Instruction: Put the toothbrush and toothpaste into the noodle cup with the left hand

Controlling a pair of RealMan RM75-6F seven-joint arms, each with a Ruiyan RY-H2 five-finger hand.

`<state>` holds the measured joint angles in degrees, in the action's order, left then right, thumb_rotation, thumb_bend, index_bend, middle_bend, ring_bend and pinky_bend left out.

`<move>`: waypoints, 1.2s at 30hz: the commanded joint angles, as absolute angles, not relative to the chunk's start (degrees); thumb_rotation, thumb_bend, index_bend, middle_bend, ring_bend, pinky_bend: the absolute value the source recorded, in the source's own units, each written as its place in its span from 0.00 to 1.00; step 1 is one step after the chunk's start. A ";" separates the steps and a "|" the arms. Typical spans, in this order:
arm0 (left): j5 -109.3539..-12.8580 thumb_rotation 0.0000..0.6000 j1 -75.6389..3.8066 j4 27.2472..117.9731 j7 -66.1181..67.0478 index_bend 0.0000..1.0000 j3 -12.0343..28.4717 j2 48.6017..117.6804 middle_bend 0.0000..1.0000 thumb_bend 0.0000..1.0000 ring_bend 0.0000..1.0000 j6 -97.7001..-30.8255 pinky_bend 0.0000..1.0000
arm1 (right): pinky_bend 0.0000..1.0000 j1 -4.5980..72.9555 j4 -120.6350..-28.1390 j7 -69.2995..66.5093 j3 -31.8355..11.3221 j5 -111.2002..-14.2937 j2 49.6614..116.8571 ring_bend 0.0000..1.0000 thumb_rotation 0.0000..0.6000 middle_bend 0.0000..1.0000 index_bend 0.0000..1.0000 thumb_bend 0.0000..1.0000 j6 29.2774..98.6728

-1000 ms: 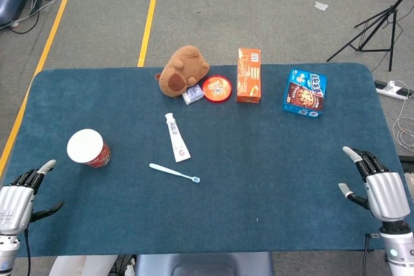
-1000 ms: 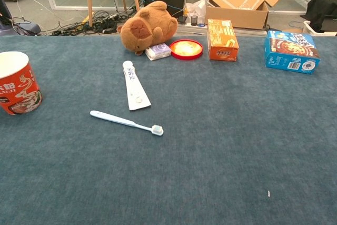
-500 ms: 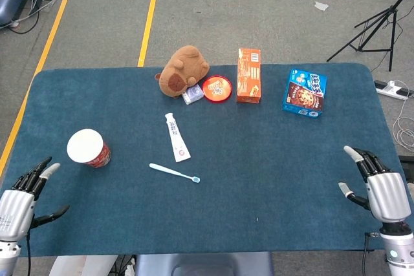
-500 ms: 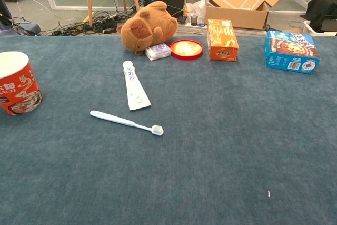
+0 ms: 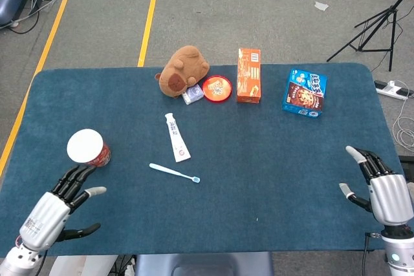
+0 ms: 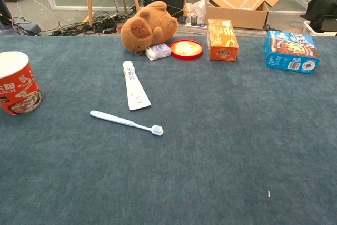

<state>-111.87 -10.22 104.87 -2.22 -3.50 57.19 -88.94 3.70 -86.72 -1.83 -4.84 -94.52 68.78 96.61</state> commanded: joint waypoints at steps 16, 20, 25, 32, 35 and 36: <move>-93.02 1.00 -27.63 117.33 12.89 0.35 3.63 58.13 0.00 0.00 0.00 -56.48 0.00 | 0.60 3.25 -86.24 -5.84 -5.82 -92.26 67.19 0.24 1.00 0.26 0.19 0.16 96.28; -88.81 1.00 -29.41 116.73 15.25 0.35 4.98 59.95 0.00 0.00 0.00 -54.72 0.00 | 0.60 3.35 -86.19 -6.09 -5.87 -91.91 67.14 0.24 1.00 0.26 0.19 0.16 95.78; -83.92 1.00 -31.39 115.38 18.80 0.36 6.05 62.80 0.00 0.00 0.00 -53.32 0.00 | 0.60 3.58 -86.09 -6.27 -5.82 -91.59 67.05 0.24 1.00 0.26 0.19 0.16 94.94; -79.60 1.00 -32.90 114.78 22.90 0.36 6.32 65.00 0.00 0.00 0.00 -53.39 0.00 | 0.60 4.14 -85.83 -6.96 -6.18 -89.99 66.90 0.24 1.00 0.26 0.19 0.16 92.97; -78.75 1.00 -33.24 114.86 23.72 0.36 6.17 65.32 0.00 0.00 0.00 -53.74 0.00 | 0.60 4.36 -85.89 -6.45 -6.11 -89.96 67.01 0.24 1.00 0.26 0.19 0.16 92.46; -78.55 1.00 -33.37 114.77 23.89 0.36 6.06 65.46 0.00 0.00 0.00 -53.85 0.00 | 0.60 4.39 -85.94 -6.29 -6.04 -90.09 67.07 0.24 1.00 0.26 0.19 0.16 92.45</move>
